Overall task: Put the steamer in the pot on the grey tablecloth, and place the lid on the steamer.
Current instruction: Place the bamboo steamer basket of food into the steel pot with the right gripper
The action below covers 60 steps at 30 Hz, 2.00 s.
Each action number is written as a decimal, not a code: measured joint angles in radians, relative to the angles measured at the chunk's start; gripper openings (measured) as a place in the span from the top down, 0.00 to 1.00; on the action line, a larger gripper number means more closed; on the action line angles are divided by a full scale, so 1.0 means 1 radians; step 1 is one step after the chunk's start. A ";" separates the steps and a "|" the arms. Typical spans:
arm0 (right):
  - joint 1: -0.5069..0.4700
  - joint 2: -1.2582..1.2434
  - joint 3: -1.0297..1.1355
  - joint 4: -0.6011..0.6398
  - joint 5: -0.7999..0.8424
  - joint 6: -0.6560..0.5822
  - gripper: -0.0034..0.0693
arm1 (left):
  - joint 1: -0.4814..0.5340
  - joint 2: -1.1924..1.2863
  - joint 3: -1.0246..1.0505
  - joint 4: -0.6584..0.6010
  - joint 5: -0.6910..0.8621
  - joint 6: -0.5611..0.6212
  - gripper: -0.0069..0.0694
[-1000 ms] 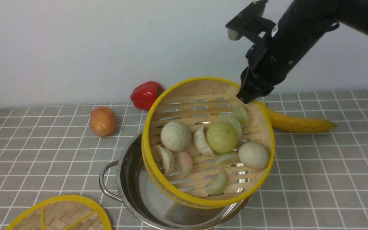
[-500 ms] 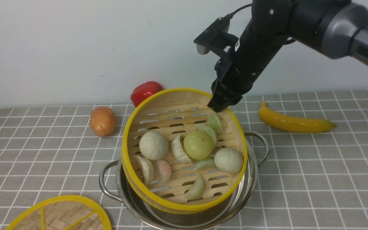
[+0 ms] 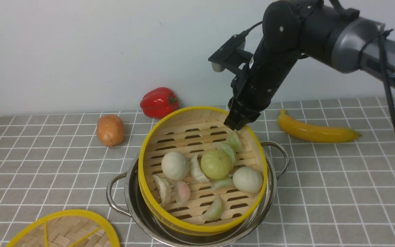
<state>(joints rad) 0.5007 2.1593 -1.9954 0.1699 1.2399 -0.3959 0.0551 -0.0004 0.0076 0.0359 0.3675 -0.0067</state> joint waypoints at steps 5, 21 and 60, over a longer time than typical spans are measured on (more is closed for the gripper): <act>0.000 0.019 0.000 -0.005 -0.001 0.002 0.84 | 0.000 0.000 0.000 0.000 0.000 0.000 0.59; 0.000 0.064 0.000 -0.006 -0.016 0.016 0.84 | 0.000 0.000 0.000 0.000 0.000 0.007 0.59; -0.002 0.064 0.000 0.006 -0.012 0.130 0.68 | 0.000 0.000 0.000 0.000 0.000 0.007 0.59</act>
<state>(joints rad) 0.4988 2.2237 -1.9954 0.1755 1.2281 -0.2658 0.0551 -0.0004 0.0076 0.0359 0.3673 0.0000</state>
